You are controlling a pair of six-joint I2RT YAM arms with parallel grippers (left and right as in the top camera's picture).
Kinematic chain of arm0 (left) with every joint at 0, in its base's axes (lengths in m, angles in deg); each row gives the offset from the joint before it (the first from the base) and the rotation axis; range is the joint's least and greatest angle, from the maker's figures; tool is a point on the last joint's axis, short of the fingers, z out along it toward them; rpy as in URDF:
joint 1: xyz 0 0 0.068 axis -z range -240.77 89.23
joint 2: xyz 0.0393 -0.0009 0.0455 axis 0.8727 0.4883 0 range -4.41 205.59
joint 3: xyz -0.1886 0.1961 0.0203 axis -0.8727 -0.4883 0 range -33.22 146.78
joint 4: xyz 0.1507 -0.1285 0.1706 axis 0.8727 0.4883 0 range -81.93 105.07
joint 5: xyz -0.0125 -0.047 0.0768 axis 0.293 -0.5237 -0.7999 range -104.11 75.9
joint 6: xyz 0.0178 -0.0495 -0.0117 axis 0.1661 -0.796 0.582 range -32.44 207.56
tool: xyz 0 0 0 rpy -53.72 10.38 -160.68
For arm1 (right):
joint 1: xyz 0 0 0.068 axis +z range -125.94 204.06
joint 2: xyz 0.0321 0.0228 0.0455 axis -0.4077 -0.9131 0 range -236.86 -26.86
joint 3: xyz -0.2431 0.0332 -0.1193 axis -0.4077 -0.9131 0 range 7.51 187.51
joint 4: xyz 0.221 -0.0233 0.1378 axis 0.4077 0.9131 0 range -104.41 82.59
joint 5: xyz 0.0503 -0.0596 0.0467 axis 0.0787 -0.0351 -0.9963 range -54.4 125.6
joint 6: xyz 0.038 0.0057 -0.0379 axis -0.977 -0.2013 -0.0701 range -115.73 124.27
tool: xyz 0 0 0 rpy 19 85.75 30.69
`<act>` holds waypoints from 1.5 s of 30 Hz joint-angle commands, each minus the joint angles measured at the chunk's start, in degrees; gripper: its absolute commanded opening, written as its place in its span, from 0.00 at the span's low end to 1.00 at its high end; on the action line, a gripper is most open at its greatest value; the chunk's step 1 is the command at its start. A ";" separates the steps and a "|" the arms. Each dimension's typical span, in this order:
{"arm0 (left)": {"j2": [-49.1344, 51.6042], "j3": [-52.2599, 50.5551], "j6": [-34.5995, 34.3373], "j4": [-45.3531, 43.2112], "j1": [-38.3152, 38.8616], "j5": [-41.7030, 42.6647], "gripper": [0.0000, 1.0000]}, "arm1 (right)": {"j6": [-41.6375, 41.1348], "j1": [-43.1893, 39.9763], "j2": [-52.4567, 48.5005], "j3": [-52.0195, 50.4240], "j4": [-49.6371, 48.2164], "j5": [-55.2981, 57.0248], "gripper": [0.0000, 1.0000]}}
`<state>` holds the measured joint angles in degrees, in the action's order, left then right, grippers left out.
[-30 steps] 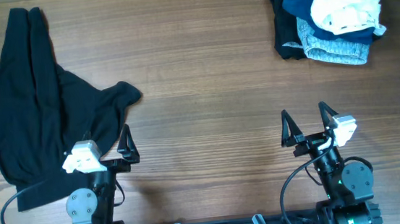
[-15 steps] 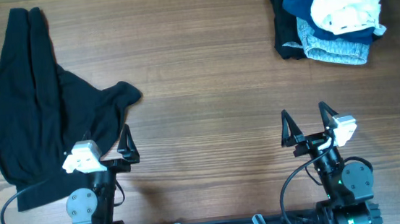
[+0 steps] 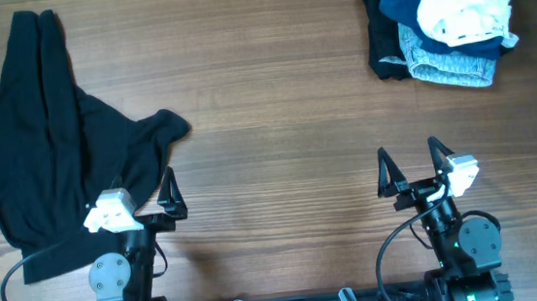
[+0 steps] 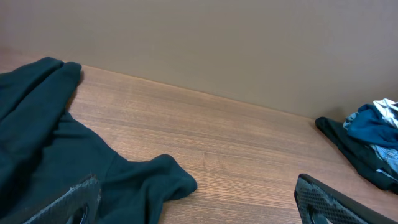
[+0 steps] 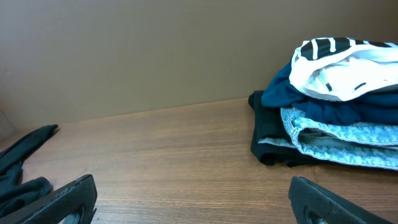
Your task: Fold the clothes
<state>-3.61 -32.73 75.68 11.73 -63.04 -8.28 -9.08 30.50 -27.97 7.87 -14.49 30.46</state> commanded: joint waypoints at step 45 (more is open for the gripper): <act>94.01 66.49 5.77 33.16 2.05 4.15 0.90 | 8.81 -0.24 -84.74 72.32 35.30 -16.37 1.00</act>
<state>85.32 33.09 75.92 45.46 -62.73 -5.42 -0.55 30.50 -109.74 79.15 20.33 15.44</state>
